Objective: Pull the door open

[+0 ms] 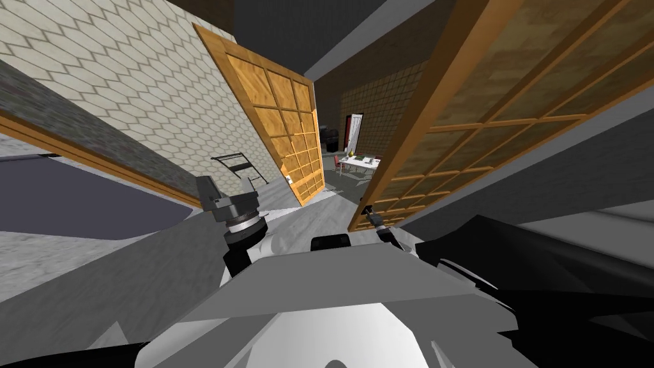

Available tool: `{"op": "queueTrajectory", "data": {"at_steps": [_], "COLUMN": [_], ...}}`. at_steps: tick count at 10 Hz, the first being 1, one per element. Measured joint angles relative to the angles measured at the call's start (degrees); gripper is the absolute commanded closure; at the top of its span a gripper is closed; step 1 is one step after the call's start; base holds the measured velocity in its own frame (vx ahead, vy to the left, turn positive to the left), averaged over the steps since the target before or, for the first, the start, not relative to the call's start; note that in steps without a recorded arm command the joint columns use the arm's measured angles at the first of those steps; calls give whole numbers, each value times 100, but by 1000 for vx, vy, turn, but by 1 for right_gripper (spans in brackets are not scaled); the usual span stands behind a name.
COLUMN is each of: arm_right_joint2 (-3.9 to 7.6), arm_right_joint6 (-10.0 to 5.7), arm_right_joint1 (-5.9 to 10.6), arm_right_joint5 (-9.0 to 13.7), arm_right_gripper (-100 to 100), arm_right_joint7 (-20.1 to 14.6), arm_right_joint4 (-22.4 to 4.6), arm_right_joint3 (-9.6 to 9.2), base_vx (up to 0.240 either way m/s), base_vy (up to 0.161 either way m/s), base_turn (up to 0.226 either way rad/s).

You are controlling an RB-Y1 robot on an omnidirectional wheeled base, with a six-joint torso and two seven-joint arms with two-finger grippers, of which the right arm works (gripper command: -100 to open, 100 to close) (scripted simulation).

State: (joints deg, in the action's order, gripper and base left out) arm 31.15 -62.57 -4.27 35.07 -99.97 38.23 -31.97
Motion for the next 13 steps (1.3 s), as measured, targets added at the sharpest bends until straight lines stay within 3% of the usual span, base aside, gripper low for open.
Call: {"op": "queueTrajectory", "data": {"at_steps": [6,9,13], "arm_right_joint2": [220,281,302], "arm_right_joint6": [-513,-795,-914], "arm_right_joint1": [-228,-258,-276], "arm_right_joint5": [-113,-175,-185], "arm_right_gripper": [100,100,100], "arm_right_joint7": [-250,-412,-472], "arm_right_joint4": [-79,-285,-380], "arm_right_joint3": [-296,-442,-498], "base_vx": [-198,-158,-162], "base_vy": [-79,-44,-62], "base_turn": [137,77,152]}}
